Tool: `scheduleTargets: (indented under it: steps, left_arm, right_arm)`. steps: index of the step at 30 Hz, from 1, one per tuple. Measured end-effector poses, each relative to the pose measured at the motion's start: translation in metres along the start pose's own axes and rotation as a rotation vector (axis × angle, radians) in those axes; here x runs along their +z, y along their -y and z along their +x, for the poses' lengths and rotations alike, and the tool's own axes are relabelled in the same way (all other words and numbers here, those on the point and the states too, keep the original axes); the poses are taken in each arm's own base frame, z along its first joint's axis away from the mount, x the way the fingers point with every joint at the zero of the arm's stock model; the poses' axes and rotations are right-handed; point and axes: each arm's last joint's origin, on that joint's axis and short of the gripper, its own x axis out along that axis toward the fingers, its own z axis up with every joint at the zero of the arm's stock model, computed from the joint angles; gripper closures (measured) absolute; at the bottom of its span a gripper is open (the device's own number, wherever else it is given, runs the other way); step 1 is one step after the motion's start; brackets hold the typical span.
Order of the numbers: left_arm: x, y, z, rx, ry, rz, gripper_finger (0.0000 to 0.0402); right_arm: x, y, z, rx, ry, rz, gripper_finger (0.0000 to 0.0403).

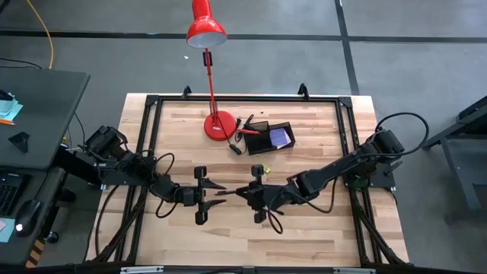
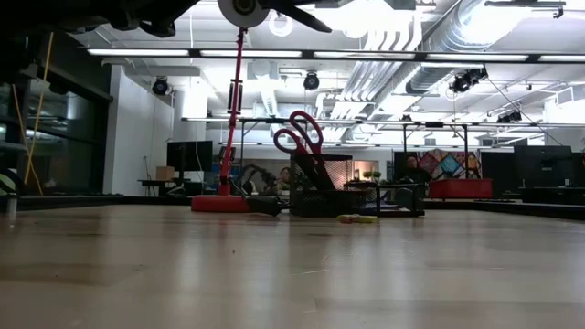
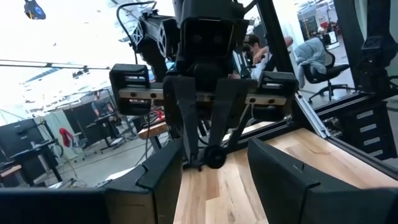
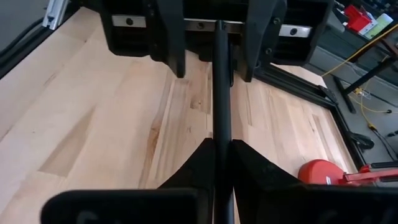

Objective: Pick and place office supplies into organizer
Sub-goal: Put the black pen into the black desk organizer

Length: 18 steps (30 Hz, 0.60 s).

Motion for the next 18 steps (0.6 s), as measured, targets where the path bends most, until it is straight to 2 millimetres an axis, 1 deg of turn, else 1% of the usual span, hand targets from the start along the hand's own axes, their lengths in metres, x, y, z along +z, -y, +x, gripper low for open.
scheduleTargets:
  steps: [10,13,18]
  left_arm:
    - [0.004,0.002,0.006,-0.015,0.012,-0.036,0.0234]
    - [0.005,0.004,0.009,-0.025,-0.008,-0.023,0.0256]
    - [0.005,0.006,0.012,-0.03,-0.022,-0.006,0.0313]
  right_arm:
    - [0.0,0.0,0.0,0.004,0.002,0.003,0.038]
    - [0.0,0.0,0.0,0.009,0.002,0.002,0.0383]
    - [0.0,-0.001,0.0,0.014,0.003,0.002,0.0379]
